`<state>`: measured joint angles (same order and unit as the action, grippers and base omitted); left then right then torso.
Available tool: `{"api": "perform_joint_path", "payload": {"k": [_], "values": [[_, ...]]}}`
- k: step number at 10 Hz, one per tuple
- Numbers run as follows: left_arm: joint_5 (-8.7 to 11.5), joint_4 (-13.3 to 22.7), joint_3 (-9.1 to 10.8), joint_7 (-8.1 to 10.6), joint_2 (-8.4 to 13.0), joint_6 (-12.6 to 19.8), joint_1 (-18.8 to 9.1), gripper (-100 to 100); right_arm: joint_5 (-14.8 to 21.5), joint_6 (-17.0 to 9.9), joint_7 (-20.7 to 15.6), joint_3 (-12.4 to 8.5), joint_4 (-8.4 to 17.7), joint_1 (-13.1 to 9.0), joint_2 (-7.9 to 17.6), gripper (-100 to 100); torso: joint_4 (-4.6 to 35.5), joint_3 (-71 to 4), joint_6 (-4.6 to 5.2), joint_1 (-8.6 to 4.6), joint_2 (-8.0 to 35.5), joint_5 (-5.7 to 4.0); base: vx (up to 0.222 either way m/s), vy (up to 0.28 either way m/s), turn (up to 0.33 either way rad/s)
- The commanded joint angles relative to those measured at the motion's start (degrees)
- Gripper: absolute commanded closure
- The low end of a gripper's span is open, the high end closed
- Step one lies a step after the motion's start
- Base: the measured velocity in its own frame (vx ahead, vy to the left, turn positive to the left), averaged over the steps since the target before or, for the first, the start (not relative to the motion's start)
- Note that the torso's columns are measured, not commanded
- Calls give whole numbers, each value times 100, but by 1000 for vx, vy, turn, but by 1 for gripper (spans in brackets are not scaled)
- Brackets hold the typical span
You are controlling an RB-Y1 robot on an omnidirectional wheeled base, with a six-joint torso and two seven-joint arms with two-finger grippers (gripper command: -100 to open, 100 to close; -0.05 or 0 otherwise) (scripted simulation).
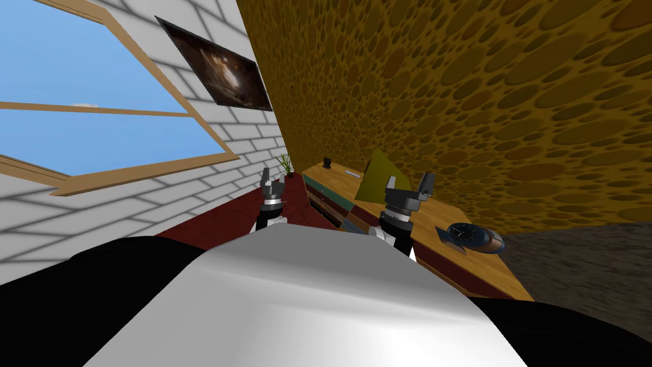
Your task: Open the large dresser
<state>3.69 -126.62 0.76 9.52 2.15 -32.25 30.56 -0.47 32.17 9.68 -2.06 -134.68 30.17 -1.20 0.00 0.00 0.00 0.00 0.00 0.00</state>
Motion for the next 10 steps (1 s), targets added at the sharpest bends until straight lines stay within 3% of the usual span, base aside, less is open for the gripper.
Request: {"api": "perform_joint_path", "payload": {"k": [1,9,10], "values": [[0,0,0,0,0,0,0,0,0,0,0,0,0,0,0,0,235,-467,0,0,232,0,0,0,0],[0,-2,0,0,0,-1,0,0,0,1,0,0,-2,0,0,0,3537,-7073,0,0,3539,0,0,0,0],[0,-2,0,0,0,-1,0,0,-43,9,93,-5,33,-12,223,-100,3960,-7919,0,0,3962,0,6,7,25]]}}
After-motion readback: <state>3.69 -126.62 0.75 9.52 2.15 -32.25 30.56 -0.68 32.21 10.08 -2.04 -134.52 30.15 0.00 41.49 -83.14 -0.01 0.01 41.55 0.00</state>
